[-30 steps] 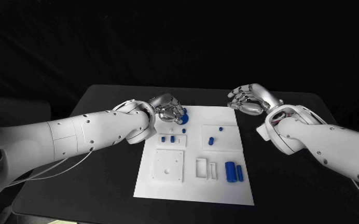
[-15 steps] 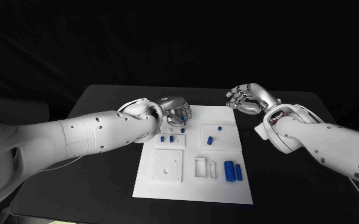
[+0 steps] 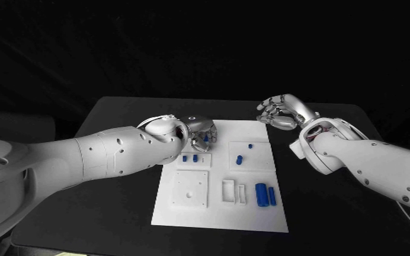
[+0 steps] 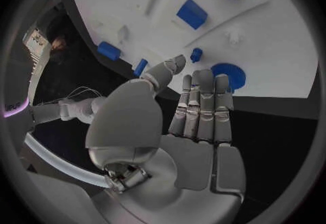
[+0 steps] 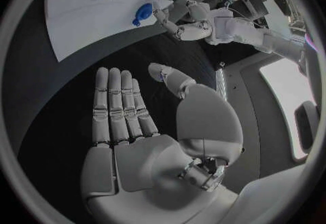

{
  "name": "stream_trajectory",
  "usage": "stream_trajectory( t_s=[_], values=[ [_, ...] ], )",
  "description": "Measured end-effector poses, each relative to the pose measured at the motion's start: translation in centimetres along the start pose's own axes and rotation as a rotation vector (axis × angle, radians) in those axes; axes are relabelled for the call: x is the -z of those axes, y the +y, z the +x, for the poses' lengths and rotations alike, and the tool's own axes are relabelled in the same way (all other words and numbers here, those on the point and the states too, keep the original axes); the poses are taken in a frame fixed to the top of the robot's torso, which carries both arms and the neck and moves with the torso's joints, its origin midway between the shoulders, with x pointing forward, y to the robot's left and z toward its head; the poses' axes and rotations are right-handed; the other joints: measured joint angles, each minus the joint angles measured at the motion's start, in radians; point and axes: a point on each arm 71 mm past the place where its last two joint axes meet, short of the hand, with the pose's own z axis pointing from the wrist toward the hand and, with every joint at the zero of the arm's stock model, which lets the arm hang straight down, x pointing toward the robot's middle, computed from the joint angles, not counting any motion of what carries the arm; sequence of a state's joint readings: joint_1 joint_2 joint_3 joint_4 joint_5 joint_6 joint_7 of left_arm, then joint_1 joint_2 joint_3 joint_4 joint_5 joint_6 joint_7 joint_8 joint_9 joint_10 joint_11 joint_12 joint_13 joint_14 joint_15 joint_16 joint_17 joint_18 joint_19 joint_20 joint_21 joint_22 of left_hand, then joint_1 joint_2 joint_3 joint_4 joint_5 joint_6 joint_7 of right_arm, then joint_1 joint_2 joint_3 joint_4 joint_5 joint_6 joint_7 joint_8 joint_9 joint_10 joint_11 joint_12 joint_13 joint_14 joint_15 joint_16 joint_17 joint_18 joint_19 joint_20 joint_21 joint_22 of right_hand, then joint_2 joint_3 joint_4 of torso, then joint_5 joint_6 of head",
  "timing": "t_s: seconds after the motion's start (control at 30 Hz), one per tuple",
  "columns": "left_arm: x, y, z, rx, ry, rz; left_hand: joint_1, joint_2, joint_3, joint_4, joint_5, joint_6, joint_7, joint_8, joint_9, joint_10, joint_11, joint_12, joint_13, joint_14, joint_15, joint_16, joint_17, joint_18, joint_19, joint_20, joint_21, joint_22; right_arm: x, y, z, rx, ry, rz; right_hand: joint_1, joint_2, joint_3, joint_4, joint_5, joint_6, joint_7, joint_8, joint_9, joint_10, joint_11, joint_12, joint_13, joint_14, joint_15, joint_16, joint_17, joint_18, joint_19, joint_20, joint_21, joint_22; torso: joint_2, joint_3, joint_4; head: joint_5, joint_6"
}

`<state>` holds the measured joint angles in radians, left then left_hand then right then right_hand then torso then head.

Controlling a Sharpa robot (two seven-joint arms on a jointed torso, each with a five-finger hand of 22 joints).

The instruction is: Assemble the parts on the task board

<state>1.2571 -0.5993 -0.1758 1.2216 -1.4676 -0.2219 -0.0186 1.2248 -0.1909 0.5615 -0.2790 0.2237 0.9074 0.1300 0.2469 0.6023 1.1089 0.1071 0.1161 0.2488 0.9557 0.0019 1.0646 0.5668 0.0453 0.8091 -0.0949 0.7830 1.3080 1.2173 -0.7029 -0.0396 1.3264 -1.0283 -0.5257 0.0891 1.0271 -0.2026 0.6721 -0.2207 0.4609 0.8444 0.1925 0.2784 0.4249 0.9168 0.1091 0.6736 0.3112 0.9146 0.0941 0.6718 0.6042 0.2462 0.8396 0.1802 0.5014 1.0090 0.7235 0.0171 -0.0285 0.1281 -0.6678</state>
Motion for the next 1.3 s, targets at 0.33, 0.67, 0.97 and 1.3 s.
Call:
stream_trajectory(
  t_s=[0.33,0.67,0.97,1.3],
  values=[
    [-0.4,0.7,0.4,-0.023,0.017,-0.025,-0.004,0.004,0.003,0.003,0.0,0.0,0.0,0.0,-0.005,0.0,-0.001,-0.005,-0.005,0.0,0.0,0.0,-0.001,-0.002,0.0,0.0,0.0,0.0,0.0,0.1,0.1,-0.001,0.001,-0.002,0.0,0.0,0.0,0.0,0.0,0.0,0.0,0.0,0.0,0.0,0.0,0.0,-0.001,0.0,0.0,0.0,-0.001,0.0,0.0,0.0,0.0,0.0,0.0,-0.0005,-0.0005,0.0,-0.003],
    [-0.6,1.0,0.9,-0.025,0.03,-0.038,-0.013,0.013,0.003,0.003,0.0,0.0,0.0,0.0,-0.007,0.004,-0.003,-0.009,-0.008,0.003,-0.003,0.011,0.0,-0.008,0.0,0.0,0.0,0.0,0.0,0.1,0.1,-0.002,0.002,-0.003,0.0,0.0,0.0,0.0,0.0,0.0,0.0,0.0,-0.001,0.0,0.0,0.0,-0.002,0.0,0.0,0.0,-0.001,0.0,0.0,0.0,0.0,0.001,0.001,-0.0006,-0.0006,-0.002,-0.007],
    [-0.5,1.1,1.0,-0.025,0.04,-0.041,-0.02,0.029,0.003,0.003,0.0,0.035,-0.006,0.012,-0.008,0.076,-0.021,-0.001,-0.002,0.022,-0.014,0.062,0.019,0.008,0.017,-0.005,0.023,0.0,0.0,0.2,0.2,-0.003,0.003,-0.006,-0.002,0.002,0.0,0.0,0.0,0.0,0.0,0.0,-0.001,0.0,0.0,0.004,-0.003,0.0,0.0,0.0,-0.002,0.0,0.0,0.0,0.0,0.001,-0.001,-0.0005,0.0009,-0.003,-0.01],
    [-0.7,1.1,1.1,-0.025,0.043,-0.044,-0.024,0.04,0.0,0.005,-0.006,0.046,-0.011,0.012,-0.011,0.094,-0.025,0.003,0.0,0.027,-0.02,0.082,0.024,0.009,0.026,-0.007,0.034,-0.001,0.0,0.3,0.2,-0.003,0.004,-0.007,-0.004,0.004,0.0,0.0,0.004,0.0,0.0,0.0,-0.001,0.0,0.0,0.004,-0.003,0.0,0.0,0.0,-0.002,0.0,0.0,0.0,0.0,0.001,-0.001,0.0006,0.0006,-0.003,-0.009]
  ],
)
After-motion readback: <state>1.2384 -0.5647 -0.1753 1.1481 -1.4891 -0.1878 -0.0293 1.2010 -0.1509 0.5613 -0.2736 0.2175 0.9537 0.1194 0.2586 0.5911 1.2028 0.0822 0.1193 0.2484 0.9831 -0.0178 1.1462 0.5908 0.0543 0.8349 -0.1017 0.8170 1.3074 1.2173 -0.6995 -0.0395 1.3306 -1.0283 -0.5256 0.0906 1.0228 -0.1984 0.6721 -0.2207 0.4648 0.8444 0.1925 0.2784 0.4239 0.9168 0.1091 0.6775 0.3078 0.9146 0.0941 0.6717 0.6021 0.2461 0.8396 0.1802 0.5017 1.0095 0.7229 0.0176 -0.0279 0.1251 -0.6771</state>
